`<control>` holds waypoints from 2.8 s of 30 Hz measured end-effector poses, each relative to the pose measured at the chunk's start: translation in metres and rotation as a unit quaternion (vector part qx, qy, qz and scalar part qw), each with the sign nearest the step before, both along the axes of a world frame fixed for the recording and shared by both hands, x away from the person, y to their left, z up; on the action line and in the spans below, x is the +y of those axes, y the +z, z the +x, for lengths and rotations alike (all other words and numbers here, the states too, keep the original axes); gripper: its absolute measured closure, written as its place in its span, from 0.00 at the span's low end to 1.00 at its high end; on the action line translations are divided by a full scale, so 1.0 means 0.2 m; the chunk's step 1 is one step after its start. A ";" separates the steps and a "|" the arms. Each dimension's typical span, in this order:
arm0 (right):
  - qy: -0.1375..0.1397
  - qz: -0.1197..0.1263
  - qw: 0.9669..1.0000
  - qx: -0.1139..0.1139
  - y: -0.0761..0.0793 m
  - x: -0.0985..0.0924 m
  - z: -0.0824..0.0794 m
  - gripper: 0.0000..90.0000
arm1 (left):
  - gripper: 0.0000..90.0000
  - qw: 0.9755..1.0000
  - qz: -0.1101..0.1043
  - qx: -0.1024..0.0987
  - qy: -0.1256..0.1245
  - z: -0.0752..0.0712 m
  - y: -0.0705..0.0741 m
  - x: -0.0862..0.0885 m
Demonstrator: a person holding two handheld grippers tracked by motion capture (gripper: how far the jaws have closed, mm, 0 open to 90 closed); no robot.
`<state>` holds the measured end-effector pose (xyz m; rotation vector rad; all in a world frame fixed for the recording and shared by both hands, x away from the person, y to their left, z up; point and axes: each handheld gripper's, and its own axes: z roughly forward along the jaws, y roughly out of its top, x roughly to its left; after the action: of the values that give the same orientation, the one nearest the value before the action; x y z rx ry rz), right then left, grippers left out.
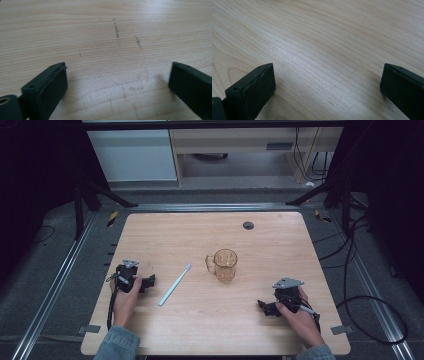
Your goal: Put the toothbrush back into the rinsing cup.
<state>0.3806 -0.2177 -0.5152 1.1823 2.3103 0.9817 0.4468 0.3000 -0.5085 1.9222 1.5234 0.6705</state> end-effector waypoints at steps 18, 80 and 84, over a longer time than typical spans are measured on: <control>0.000 0.004 1.000 0.005 0.00 0.00 0.00 0.00 | 0.08 0.996 0.006 0.027 -0.083 -0.18 0.27 0.00; 0.001 0.001 1.000 -0.001 0.00 0.00 0.00 0.00 | 0.15 0.952 0.103 0.188 -0.217 0.04 0.52 -0.46; 0.001 0.000 1.000 -0.001 0.00 0.00 0.00 0.00 | 0.16 0.948 0.113 0.196 -0.223 0.07 0.51 -0.51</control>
<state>0.3816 -0.2178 -0.5152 1.1797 2.3100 0.9817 0.4602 0.1985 -0.4065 2.5838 1.1863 0.2762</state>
